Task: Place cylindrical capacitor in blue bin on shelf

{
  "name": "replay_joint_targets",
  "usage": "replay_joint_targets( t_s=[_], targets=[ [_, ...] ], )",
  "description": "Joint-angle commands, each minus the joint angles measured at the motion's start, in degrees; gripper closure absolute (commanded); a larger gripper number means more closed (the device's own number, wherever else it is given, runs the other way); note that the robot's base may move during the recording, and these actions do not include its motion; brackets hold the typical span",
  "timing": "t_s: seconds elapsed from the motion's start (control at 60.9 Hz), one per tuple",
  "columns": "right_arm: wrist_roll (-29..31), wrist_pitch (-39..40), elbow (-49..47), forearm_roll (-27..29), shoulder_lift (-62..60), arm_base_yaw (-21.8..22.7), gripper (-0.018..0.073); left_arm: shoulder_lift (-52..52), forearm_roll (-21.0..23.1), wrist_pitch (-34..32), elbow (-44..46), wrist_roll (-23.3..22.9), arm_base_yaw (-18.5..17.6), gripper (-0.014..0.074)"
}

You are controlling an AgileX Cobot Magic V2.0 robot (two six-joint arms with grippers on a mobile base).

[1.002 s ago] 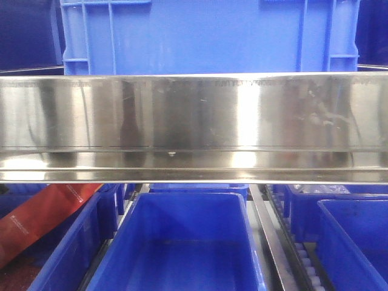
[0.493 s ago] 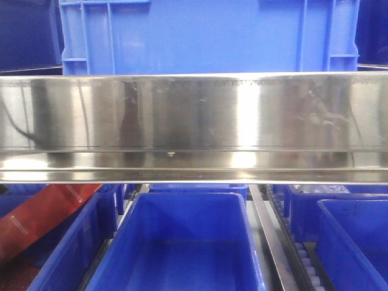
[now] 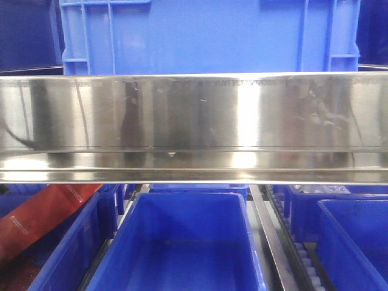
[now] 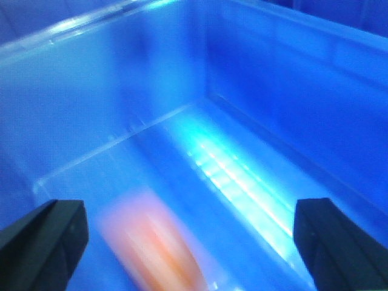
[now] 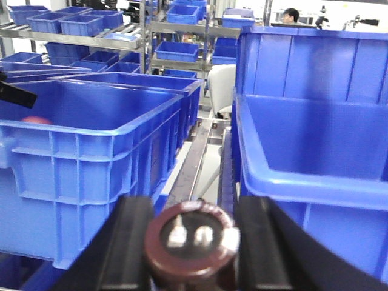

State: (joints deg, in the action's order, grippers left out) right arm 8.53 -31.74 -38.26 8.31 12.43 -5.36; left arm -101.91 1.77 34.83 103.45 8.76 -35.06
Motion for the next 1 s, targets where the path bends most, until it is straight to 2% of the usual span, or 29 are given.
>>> replay_joint_targets(
  t_s=[0.0,0.082,0.131,0.246,0.279,0.328,0.427,0.526,0.706,0.87,0.985],
  targets=[
    [0.1,1.7,-0.1,-0.1,-0.2,0.0,0.0601,1.7,0.7,1.5,0.5,0.1,-0.3,0.0007],
    [0.1,1.7,-0.1,-0.1,-0.2,0.0,0.0601,3.5,0.7,3.5,0.5,0.1,-0.3,0.0040],
    [0.1,1.6,-0.1,-0.1,-0.2,0.0,0.0601,5.4,0.7,4.9,0.5,0.1,-0.2,0.0088],
    [0.1,0.8,-0.1,0.0,-0.2,0.0,0.0601,9.4,0.5,9.2,0.5,0.1,0.1,0.0285],
    [0.1,0.7,-0.1,0.0,-0.2,0.0,0.0601,11.4,-0.3,11.5,0.5,0.1,0.1,0.0384],
    [0.1,0.5,-0.1,0.0,-0.1,0.0,0.0601,13.4,-0.8,13.6,0.4,0.1,0.1,0.0476],
    [0.1,0.4,-0.8,0.0,0.8,0.0,0.0601,17.9,-0.9,15.1,-1.6,0.1,0.1,0.0616],
    [0.1,0.1,-2.3,0.0,3.6,0.0,0.0601,22.9,-1.3,15.1,-6.2,-0.3,0.1,0.0708],
    [0.1,1.7,-4.7,0.0,9.7,-0.6,0.0601,32.5,-5.9,13.7,-16.0,-6.4,0.1,0.0707],
    [0.1,4.3,-7.9,0.0,16.5,-4.2,0.0601,42.9,-10.5,11.7,-26.7,-13.0,0.1,0.0707],
    [0.1,4.3,-12.5,0.0,23.6,-7.2,0.0601,50.3,-12.2,9.9,-34.4,-15.9,0.1,0.0707]
  ],
)
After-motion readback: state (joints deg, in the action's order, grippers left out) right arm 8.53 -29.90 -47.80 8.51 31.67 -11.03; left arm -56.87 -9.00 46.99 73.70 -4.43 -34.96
